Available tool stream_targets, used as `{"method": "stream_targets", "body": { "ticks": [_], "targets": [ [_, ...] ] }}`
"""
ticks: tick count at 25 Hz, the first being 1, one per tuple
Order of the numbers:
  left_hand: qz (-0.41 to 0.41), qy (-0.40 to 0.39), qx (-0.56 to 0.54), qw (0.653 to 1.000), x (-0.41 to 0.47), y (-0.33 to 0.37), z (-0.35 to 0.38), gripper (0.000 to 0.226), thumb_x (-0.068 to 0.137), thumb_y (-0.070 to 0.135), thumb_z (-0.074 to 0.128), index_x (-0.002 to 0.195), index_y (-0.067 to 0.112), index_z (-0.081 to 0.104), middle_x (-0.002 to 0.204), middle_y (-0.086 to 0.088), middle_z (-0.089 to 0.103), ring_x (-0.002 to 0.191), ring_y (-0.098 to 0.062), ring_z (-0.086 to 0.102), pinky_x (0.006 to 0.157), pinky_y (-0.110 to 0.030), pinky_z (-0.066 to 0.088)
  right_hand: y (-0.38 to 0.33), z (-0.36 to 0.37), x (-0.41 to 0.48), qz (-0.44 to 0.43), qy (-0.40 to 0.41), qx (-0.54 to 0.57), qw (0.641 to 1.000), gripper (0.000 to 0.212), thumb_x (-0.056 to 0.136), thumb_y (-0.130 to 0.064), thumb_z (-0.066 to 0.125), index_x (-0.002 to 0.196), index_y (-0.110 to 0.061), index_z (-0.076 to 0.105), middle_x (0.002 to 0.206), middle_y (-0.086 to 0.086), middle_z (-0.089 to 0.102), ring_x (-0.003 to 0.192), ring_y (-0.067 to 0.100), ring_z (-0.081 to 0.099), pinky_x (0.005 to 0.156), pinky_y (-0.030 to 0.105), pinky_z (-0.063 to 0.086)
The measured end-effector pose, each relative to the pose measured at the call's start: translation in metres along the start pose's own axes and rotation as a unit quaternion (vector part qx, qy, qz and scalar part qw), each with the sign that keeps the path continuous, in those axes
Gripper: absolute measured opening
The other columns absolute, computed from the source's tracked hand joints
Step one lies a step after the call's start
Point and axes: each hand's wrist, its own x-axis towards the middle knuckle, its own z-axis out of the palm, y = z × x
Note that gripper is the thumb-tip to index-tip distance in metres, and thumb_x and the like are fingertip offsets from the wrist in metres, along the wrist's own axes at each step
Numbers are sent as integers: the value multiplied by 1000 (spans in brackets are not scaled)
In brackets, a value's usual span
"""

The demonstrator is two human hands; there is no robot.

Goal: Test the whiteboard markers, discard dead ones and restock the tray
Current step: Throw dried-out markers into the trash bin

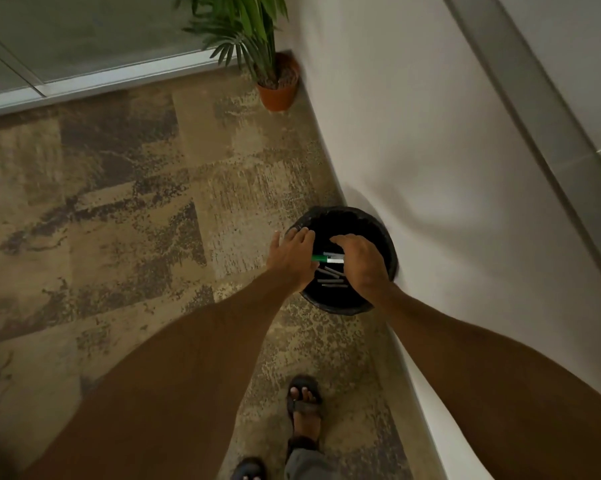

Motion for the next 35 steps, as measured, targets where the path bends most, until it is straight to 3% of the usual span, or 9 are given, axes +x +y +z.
{"method": "stream_targets", "body": {
  "ticks": [8, 13, 17, 19, 23, 27, 35],
  "targets": [
    [-10, 14, -2, 1000, -13, -2, -22, 63, 98, 34, 48, 150, 13, 18, 156, -4, 21, 146, -23, 12, 119, -47, 5, -8, -25, -1, 20, -10, -20, 1000, 38, 92, -4, 50, 128, -15, 55, 117, 9, 61, 104, 29, 59, 84, 41, 52],
    [4, 47, 5, 999, -40, 6, -58, 60, 98, 32, 46, 149, 12, 20, 155, -5, 23, 145, -22, 14, 119, -47, 5, -32, -53, -23, -16, 17, -41, 999, 34, 95, -19, 51, 128, -12, 55, 120, 9, 61, 111, 27, 55, 95, 38, 44],
    [23, 80, 16, 996, -72, 13, -92, 57, 101, 33, 40, 149, 12, 20, 156, -5, 22, 145, -22, 15, 119, -47, 6, -60, -81, -56, -57, 105, -69, 990, 32, 90, -30, 59, 112, -7, 64, 108, 13, 66, 102, 33, 60, 94, 44, 45],
    [23, 92, 7, 995, -92, 20, -113, 54, 102, 31, 37, 149, 12, 18, 157, -5, 19, 145, -22, 13, 119, -46, 6, -76, -99, -73, -44, 128, -111, 985, 35, 91, -40, 53, 110, -12, 63, 107, 8, 66, 102, 28, 59, 95, 42, 44],
    [28, 123, -3, 992, -148, 25, -153, 56, 102, 37, 36, 149, 12, 19, 157, -4, 19, 145, -22, 13, 118, -47, 11, -109, -134, -117, -25, 159, -140, 977, 49, 93, -52, 41, 124, -15, 53, 123, 5, 58, 117, 26, 50, 104, 43, 36],
    [60, 146, 20, 987, -211, 32, -194, 61, 101, 41, 32, 151, 12, 14, 159, -4, 14, 146, -23, 10, 118, -48, 4, -140, -175, -176, 5, 173, -133, 976, 65, 95, -58, 31, 142, -13, 35, 146, 8, 39, 136, 27, 31, 115, 46, 20],
    [148, 199, 80, 966, -332, 64, -236, 62, 101, 46, 27, 152, 15, 11, 160, -3, 10, 147, -22, 5, 119, -49, 3, -192, -226, -311, 79, 211, -141, 964, 68, 94, -61, 14, 150, -21, 13, 158, 4, 13, 145, 24, 8, 117, 46, 4]
  ]
}}
